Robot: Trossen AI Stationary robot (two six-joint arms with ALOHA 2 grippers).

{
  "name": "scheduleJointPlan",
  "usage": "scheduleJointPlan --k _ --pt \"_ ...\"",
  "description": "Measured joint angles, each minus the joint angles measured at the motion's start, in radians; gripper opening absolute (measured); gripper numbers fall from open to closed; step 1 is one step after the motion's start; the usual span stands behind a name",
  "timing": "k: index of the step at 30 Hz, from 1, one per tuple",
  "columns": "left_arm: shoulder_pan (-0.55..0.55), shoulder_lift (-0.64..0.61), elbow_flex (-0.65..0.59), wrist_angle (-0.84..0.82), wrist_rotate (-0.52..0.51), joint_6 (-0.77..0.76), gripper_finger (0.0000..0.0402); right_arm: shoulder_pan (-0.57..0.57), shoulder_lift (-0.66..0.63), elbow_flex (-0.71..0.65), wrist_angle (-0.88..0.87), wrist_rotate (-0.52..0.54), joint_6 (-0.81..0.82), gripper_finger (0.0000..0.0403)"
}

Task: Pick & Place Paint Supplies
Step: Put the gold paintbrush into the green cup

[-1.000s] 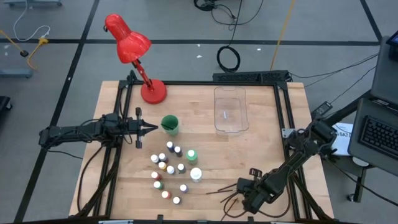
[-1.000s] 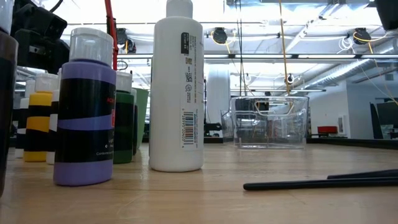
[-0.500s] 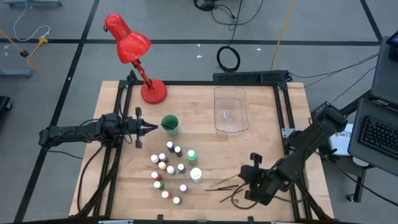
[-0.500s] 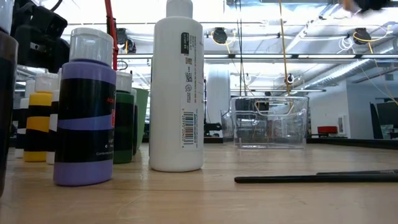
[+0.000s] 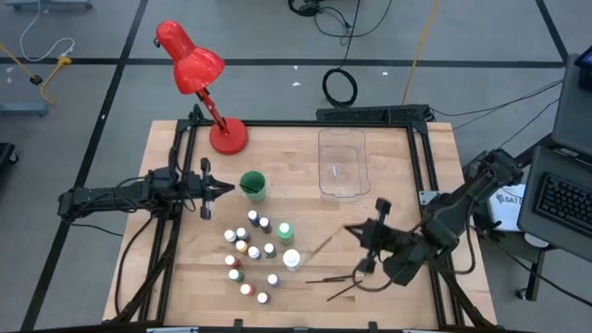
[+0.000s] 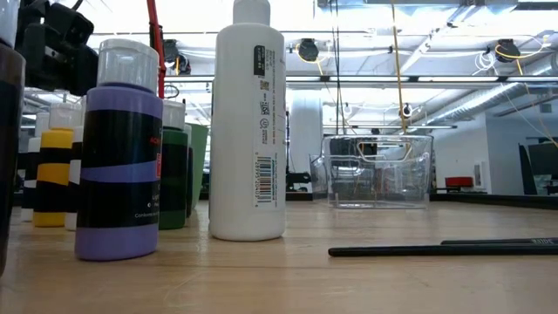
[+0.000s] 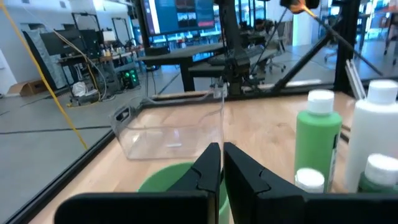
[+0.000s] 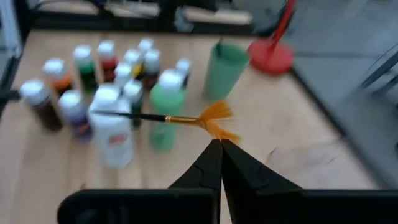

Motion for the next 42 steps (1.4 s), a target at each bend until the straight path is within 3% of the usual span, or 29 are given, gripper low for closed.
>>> scheduleJointPlan --k 3,7,13,17,22,27,33,37,42 --pt "0.000 0.000 0.000 0.020 0.000 0.016 0.0024 -0.039 -0.028 0.001 0.082 0.031 -0.109 0.0000" --pt "-0.016 0.005 -0.014 0.037 0.000 0.158 0.0024 -0.110 -0.038 0.001 0.301 0.018 -0.323 0.0000" --pt "-0.088 0.038 -0.047 0.091 0.114 0.385 0.0024 -0.203 -0.022 0.001 0.502 -0.182 -0.521 0.0000" --pt "-0.141 0.078 -0.045 0.234 0.130 0.397 0.0024 -0.237 -0.018 0.001 0.545 -0.212 -0.550 0.0000" --pt "-0.168 0.123 -0.043 0.417 0.031 0.423 0.0024 -0.252 -0.017 0.001 0.711 -0.303 -0.659 0.0000" --pt "-0.171 0.200 0.022 0.420 -0.051 0.381 0.0032 -0.284 -0.020 0.001 0.744 -0.392 -0.700 0.0000" --pt "-0.173 0.429 0.135 0.401 -0.045 0.371 0.0095 -0.306 -0.025 0.001 0.697 -0.392 -0.720 0.0000" --pt "-0.194 0.629 0.201 0.451 -0.001 0.568 0.0151 -0.306 -0.024 0.001 0.711 -0.391 -0.744 0.0000" --pt "-0.246 0.836 0.261 0.577 -0.033 1.012 0.0208 -0.305 -0.029 0.001 0.724 -0.392 -0.750 0.0000"
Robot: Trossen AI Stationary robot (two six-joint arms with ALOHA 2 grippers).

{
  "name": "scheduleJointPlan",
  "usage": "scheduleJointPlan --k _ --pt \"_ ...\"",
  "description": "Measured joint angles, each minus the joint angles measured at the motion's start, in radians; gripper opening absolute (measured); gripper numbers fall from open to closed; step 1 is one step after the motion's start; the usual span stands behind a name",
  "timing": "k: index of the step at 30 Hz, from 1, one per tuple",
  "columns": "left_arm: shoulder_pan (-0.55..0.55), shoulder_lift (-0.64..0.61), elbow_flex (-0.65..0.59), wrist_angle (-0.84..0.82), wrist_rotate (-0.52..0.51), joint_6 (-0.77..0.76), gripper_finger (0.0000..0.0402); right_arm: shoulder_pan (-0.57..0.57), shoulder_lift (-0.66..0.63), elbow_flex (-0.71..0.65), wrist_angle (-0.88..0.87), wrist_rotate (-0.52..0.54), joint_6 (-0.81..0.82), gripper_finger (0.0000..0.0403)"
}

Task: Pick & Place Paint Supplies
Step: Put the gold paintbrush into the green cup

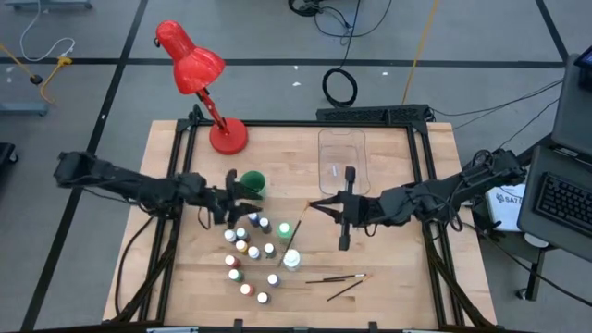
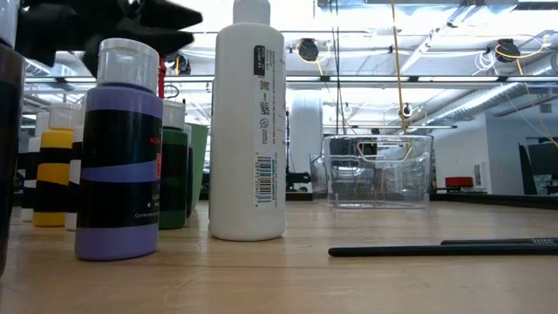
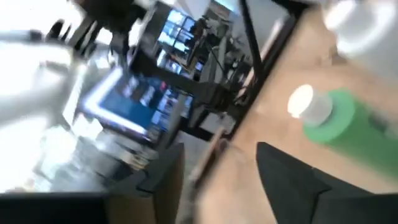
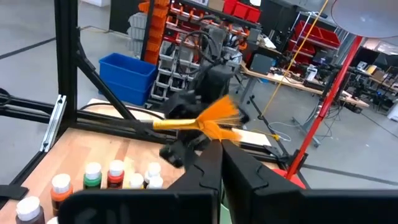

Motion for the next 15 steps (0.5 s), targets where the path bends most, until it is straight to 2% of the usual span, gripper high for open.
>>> scheduleJointPlan --k 3,7,11,15 --pt "-0.047 0.099 0.032 0.073 -0.072 0.199 0.0226 0.002 -0.004 0.000 -0.010 0.001 0.017 0.0000" --pt "-0.109 0.188 0.073 0.199 -0.144 0.357 0.0232 0.002 -0.004 0.000 -0.034 0.005 0.054 0.0000" --pt "-0.165 0.238 0.090 0.324 -0.143 0.423 0.0232 -0.005 -0.004 0.000 -0.028 0.003 0.059 0.0000" --pt "-0.212 0.254 0.096 0.332 -0.143 0.534 0.0232 -0.006 -0.004 0.000 -0.027 0.004 0.059 0.0000"
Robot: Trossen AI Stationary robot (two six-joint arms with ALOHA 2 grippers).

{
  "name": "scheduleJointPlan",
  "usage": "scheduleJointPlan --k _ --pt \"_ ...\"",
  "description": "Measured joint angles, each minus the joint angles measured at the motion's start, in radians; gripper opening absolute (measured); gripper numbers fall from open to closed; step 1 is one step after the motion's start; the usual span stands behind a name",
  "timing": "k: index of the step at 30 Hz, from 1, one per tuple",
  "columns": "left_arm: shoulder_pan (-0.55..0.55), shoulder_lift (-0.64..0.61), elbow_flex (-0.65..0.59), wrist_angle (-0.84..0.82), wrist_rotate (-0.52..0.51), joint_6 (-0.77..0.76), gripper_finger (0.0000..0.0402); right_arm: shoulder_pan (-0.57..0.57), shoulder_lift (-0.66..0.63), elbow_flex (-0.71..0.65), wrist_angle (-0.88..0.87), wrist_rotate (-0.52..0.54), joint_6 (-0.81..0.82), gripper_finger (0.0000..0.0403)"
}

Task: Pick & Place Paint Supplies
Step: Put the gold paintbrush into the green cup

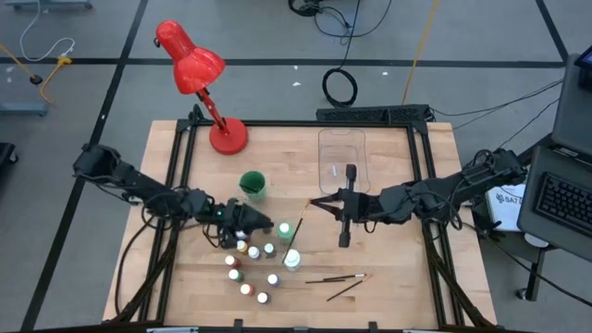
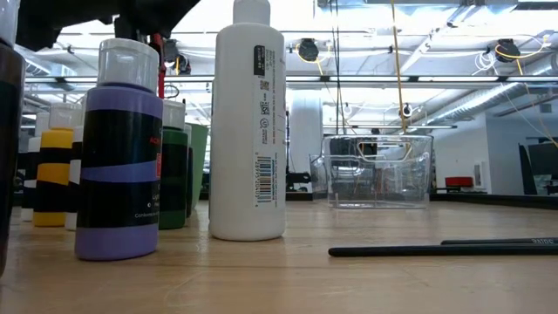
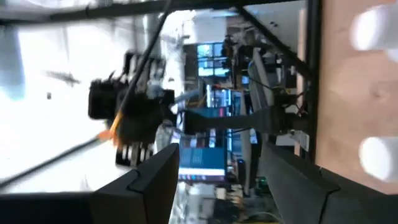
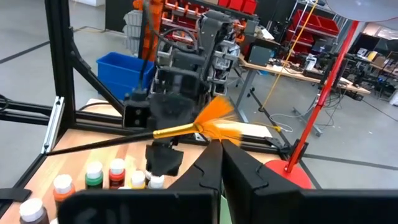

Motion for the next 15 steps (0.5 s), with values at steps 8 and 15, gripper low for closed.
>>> scheduleJointPlan --k 8,15 --pt "-0.068 -0.001 0.000 -0.005 -0.006 0.303 0.0232 -0.009 0.000 0.000 0.001 -0.005 0.004 0.0000" --pt "-0.087 -0.001 0.000 0.056 0.019 0.433 0.0232 -0.034 0.000 0.000 0.001 -0.080 0.024 0.0000"
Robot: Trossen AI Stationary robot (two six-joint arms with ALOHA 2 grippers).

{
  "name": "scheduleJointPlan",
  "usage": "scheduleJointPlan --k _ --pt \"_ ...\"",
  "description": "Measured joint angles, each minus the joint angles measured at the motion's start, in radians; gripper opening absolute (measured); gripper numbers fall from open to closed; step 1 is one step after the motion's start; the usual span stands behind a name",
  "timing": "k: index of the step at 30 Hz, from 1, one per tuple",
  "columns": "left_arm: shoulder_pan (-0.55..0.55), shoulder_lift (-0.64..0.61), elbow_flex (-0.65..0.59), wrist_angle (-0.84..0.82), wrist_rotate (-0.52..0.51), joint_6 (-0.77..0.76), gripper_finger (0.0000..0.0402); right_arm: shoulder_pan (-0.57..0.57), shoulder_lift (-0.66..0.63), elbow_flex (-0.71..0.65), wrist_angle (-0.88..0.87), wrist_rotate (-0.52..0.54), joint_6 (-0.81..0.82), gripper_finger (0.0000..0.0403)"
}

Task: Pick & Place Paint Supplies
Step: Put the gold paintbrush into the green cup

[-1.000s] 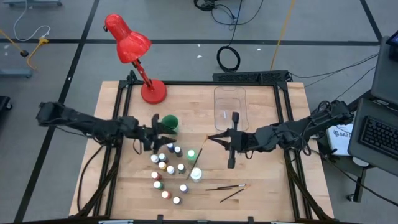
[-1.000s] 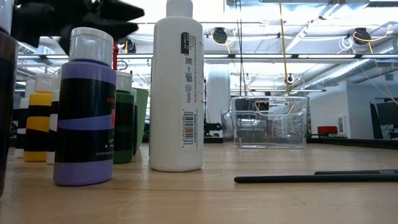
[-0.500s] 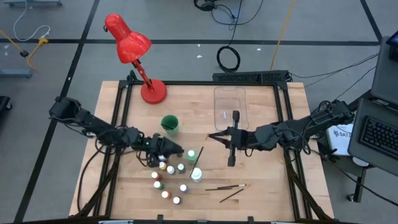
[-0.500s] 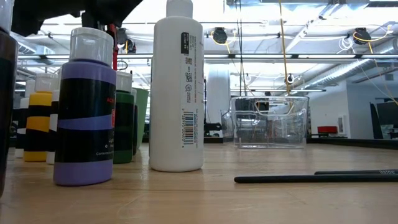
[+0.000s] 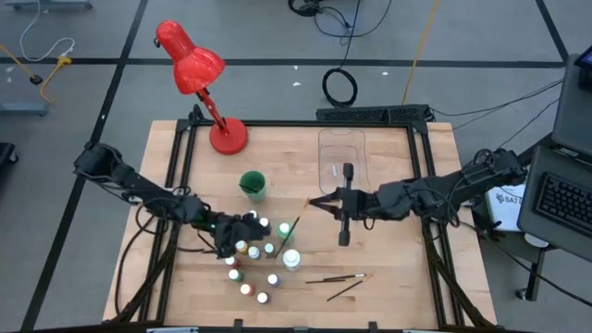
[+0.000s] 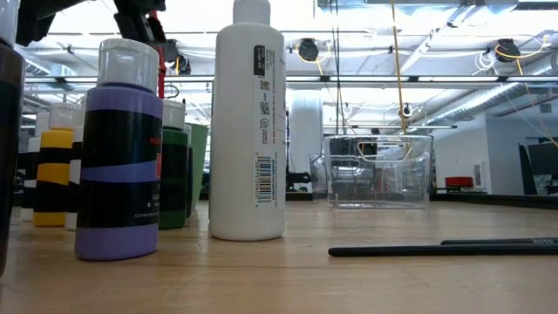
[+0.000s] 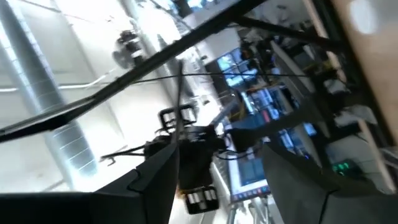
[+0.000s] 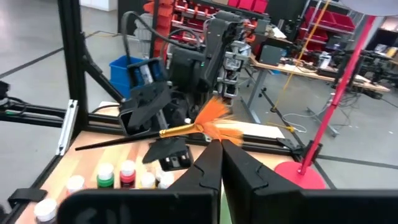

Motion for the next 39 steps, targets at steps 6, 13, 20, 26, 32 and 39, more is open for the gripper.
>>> scheduleJointPlan --k 6,13,20,26,32,39 --pt "0.001 0.026 0.026 -0.006 0.078 -0.002 0.0232 -0.021 0.000 0.000 0.000 -0.002 0.000 0.0000" --pt "0.002 0.182 0.160 -0.016 0.078 -0.017 0.0232 -0.044 0.010 -0.009 0.026 -0.003 0.008 0.0000" --pt "0.001 0.247 0.215 0.068 0.040 0.008 0.0232 -0.042 0.011 -0.013 0.014 -0.004 0.023 0.0000" --pt "0.014 0.246 0.216 0.072 0.087 -0.004 0.0232 -0.036 0.011 -0.013 0.005 -0.003 0.023 0.0000" --pt "0.023 0.246 0.218 0.044 0.103 0.001 0.0232 -0.036 0.011 -0.013 -0.003 -0.003 0.026 0.0000" --pt "0.023 0.246 0.218 0.044 0.103 0.008 0.0231 -0.036 0.011 -0.013 -0.005 -0.003 0.037 0.0000"
